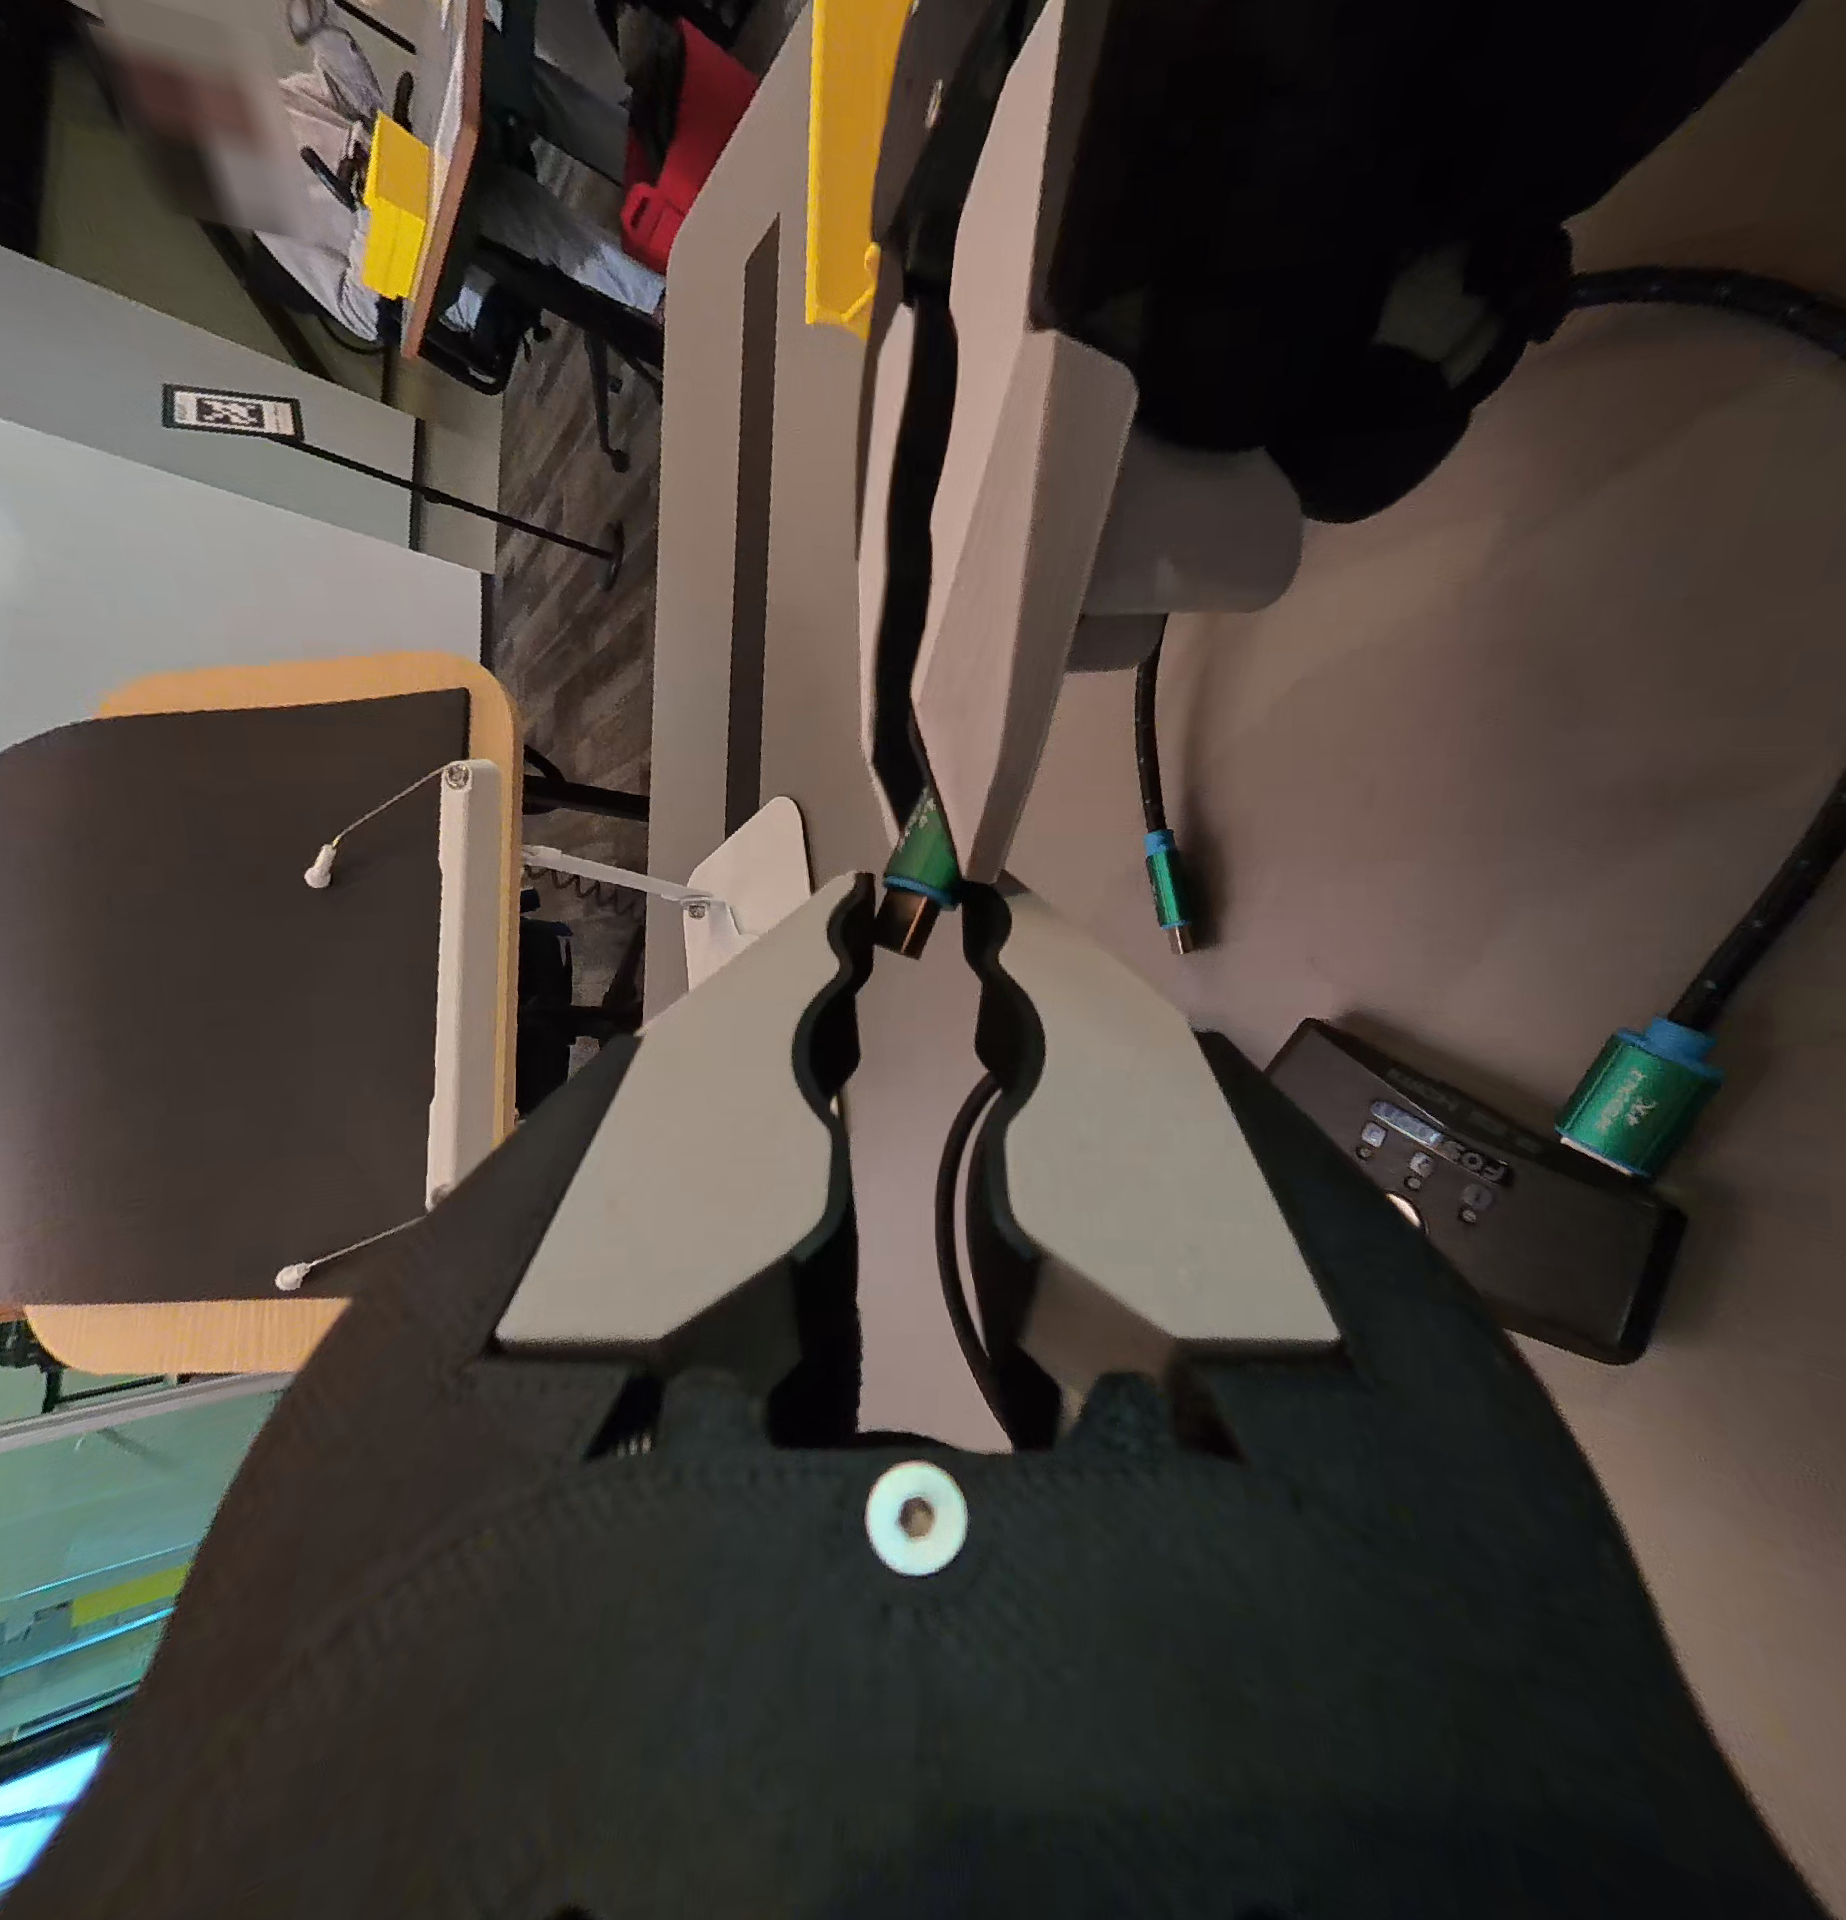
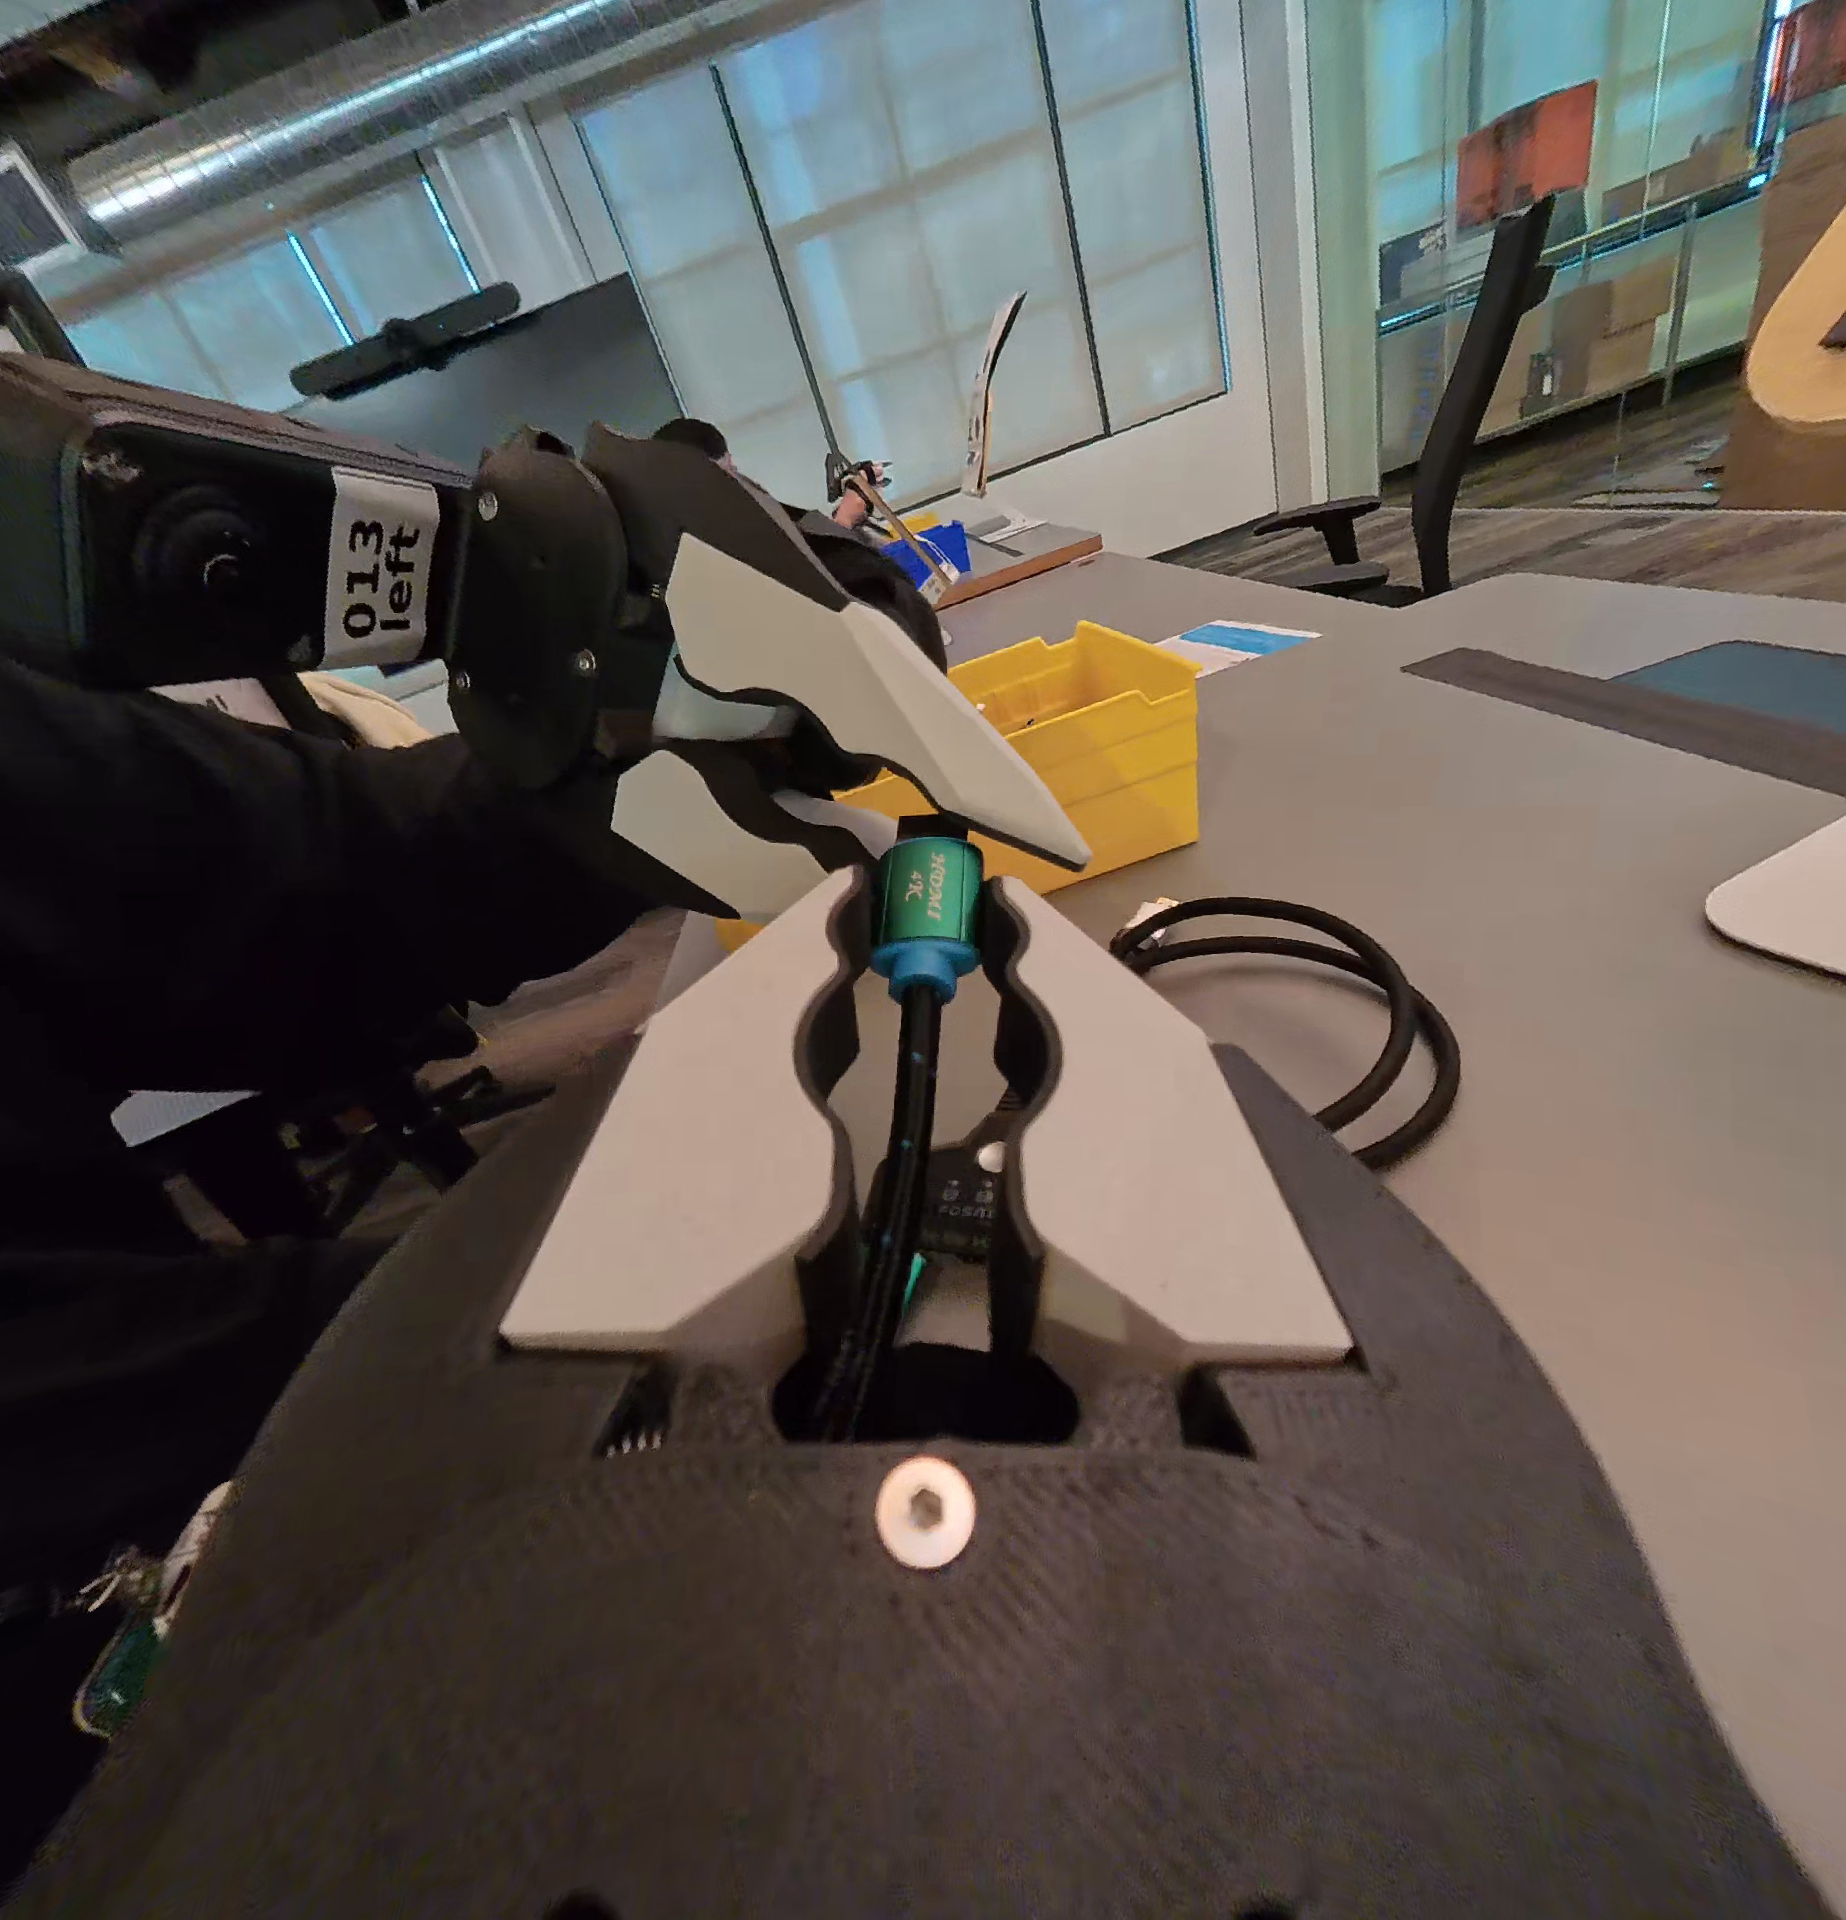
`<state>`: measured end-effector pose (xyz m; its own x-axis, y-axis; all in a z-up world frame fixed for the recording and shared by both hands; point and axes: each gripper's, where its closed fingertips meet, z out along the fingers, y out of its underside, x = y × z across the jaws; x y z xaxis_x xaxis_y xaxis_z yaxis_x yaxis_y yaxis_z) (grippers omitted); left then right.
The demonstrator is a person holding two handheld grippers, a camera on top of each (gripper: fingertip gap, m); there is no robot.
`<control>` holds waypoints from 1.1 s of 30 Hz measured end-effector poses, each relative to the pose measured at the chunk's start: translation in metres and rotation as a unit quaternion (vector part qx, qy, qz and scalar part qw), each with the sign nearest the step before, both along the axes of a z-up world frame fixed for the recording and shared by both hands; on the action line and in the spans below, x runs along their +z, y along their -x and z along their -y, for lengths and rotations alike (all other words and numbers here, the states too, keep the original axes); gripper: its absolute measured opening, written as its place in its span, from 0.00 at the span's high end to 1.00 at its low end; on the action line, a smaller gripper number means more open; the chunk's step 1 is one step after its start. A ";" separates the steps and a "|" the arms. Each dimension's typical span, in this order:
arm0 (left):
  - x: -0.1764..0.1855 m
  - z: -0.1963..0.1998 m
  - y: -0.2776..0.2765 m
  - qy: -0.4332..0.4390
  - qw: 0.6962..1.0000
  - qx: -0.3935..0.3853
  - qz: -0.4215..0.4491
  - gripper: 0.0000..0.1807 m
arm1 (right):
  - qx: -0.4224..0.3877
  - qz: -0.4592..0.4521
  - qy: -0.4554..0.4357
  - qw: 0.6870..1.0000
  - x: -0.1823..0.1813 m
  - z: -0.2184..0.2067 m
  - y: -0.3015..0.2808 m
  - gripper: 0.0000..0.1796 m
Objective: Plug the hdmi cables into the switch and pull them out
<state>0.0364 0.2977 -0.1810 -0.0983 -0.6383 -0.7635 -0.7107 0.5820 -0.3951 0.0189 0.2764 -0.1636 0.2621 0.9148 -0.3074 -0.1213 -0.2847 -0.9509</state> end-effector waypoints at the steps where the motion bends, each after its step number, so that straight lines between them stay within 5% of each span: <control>1: 0.001 -0.001 0.001 -0.002 1.000 0.003 0.004 0.92 | 0.002 -0.009 0.007 1.000 0.001 0.000 0.000 0.90; 6: 0.004 -0.003 0.007 0.033 0.999 0.020 0.017 0.92 | 0.003 -0.019 -0.001 1.000 0.005 0.001 -0.004 0.88; 12: 0.010 0.000 0.011 0.115 0.992 0.025 0.043 0.93 | -0.049 0.085 -0.100 0.990 -0.002 -0.001 0.007 0.88; 16: 0.018 0.002 0.008 0.140 0.986 0.026 0.084 0.93 | -0.052 0.030 -0.078 0.995 0.008 -0.003 0.003 0.92; 33: 0.015 -0.003 0.003 -0.002 0.995 0.052 0.082 0.94 | 0.020 -0.107 0.065 0.992 0.015 -0.001 -0.002 0.90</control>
<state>0.0333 0.3005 -0.1658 0.0950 -0.6353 -0.7664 -0.6931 0.5104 -0.5090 0.0207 0.2776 -0.1481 0.1417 0.8717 -0.4690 -0.3031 -0.4129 -0.8589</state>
